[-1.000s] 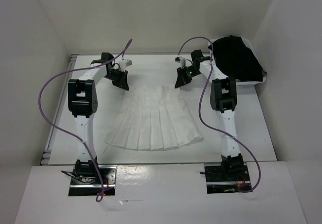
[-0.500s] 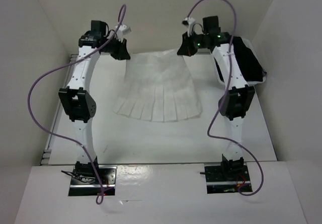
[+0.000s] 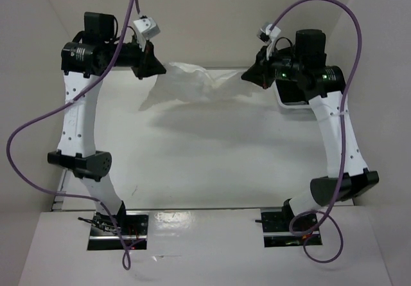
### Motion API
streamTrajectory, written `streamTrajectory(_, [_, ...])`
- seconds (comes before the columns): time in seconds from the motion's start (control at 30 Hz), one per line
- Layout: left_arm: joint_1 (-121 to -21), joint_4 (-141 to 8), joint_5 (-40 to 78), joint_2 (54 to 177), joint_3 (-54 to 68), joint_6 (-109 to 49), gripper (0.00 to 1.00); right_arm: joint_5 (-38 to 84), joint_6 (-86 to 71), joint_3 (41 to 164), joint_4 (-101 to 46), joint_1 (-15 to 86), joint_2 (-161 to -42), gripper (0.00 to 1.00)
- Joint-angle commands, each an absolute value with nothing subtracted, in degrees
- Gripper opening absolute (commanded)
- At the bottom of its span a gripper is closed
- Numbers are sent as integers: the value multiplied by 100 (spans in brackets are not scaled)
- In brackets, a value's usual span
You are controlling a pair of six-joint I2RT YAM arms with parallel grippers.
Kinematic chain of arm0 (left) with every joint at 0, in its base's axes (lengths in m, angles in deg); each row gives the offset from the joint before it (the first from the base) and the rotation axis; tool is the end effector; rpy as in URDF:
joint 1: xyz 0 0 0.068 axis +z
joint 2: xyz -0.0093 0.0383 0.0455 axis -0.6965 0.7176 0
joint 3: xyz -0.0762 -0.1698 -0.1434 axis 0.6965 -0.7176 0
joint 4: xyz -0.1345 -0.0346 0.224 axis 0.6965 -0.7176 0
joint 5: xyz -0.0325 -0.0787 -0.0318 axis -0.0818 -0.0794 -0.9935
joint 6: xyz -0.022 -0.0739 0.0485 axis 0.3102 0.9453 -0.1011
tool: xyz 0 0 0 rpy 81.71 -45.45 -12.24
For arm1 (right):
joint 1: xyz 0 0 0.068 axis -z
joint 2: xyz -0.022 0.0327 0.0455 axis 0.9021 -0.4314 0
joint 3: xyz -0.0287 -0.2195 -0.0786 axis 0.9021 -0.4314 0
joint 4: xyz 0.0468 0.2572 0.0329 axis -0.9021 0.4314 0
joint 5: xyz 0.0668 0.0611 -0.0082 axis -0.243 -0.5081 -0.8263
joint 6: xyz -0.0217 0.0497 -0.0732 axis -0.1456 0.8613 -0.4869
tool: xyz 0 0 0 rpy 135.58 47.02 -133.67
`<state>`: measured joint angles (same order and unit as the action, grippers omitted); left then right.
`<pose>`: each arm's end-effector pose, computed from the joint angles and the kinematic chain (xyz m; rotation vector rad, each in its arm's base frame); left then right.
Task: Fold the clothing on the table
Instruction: Flatten the skirt out
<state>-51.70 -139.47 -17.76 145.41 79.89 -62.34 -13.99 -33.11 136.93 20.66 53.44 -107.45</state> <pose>0.3362 -0.1029 0.4636 0.9282 1.7843 -0.6819 0.3142 0.1190 0.4336 -0.9517 1.6938 0.6800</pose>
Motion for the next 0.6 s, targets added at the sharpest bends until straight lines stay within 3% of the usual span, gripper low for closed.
streamTrajectory(0.0, [-5548, -13703, -1871, 13261, 6889, -6276, 0, -1648, -3413, 13166, 2035, 5310, -9839, 0])
streamTrajectory(0.27, [-5497, -12637, -1087, 10279, 3539, -5889, 0, -1954, -3634, 11996, 2308, 5425, -8825, 0])
streamTrajectory(0.43, [-5434, -12233, -965, 10204, 2378, -5835, 0, -1955, -3581, 11679, 2089, 5425, -9132, 0])
streamTrajectory(0.57, [-5487, -11601, -964, 11152, 1307, -5835, 0, -1710, -3467, 11319, 1860, 5425, -9886, 0])
